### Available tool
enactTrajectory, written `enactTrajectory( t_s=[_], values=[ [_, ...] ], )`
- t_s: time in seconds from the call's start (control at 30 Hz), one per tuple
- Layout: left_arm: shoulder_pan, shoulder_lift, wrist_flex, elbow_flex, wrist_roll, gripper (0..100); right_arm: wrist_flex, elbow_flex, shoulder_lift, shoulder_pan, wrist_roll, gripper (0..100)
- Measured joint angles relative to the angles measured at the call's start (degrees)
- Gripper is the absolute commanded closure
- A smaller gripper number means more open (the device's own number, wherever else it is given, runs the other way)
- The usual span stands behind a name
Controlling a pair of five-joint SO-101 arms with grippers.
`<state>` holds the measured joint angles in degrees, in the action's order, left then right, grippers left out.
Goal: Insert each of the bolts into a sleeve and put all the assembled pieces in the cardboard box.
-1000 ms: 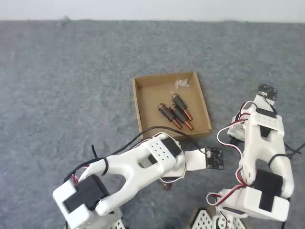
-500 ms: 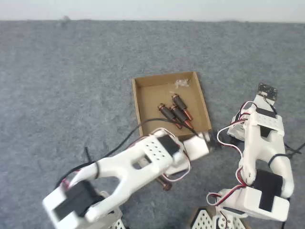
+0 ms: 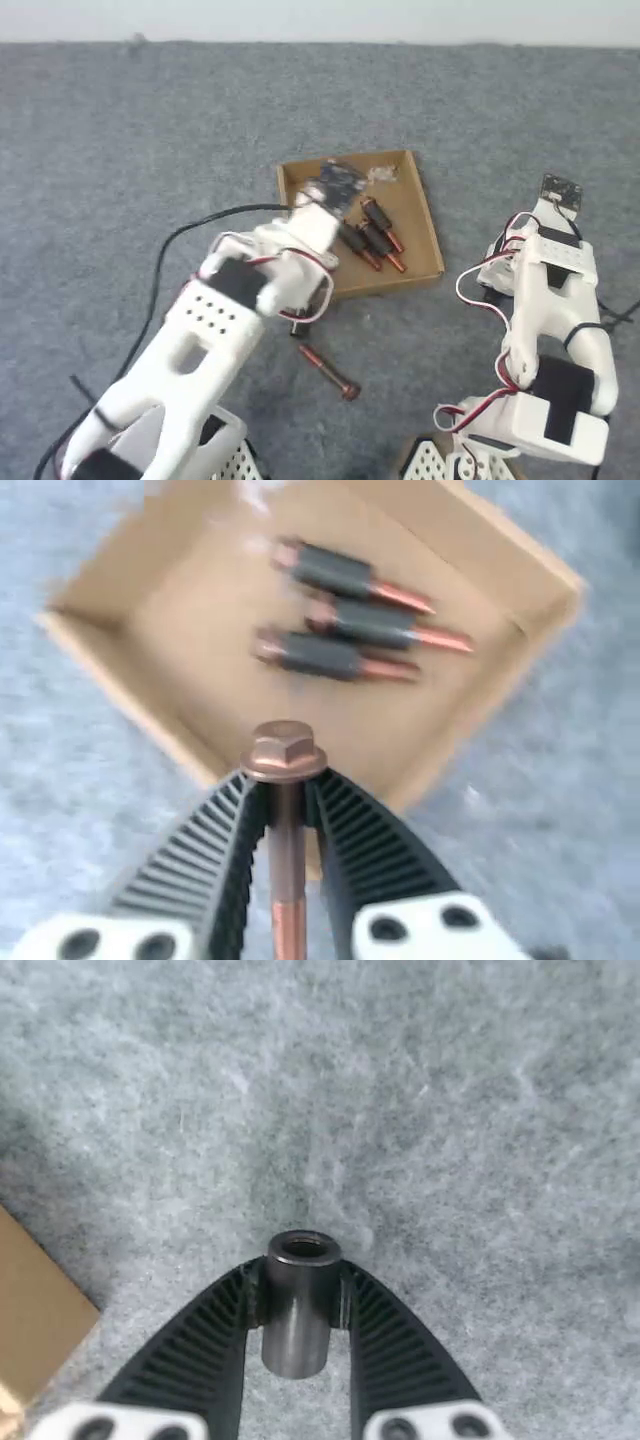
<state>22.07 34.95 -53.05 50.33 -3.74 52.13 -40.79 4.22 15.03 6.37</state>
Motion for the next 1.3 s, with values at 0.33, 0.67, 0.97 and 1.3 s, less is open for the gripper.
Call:
enactTrajectory(
  t_s=[0.33, 0.67, 0.97, 1.3],
  values=[
    [-17.7, 5.5, 19.4, 12.6, 7.2, 99, 0.0, 0.0, 0.0, -1.8, 0.0, 99.2],
    [-25.3, 5.5, 38.6, 24.4, 11.9, 99, 0.0, 0.0, 0.0, -2.0, 0.0, 99.2],
    [-29.7, 5.5, 42.1, 27.2, 12.0, 99, 0.0, 0.9, 0.3, -3.7, 0.0, 99.2],
    [-35.3, -4.0, 42.1, 24.4, 11.9, 99, 0.0, 2.0, 13.5, -5.9, -1.7, 99.2]
  ],
)
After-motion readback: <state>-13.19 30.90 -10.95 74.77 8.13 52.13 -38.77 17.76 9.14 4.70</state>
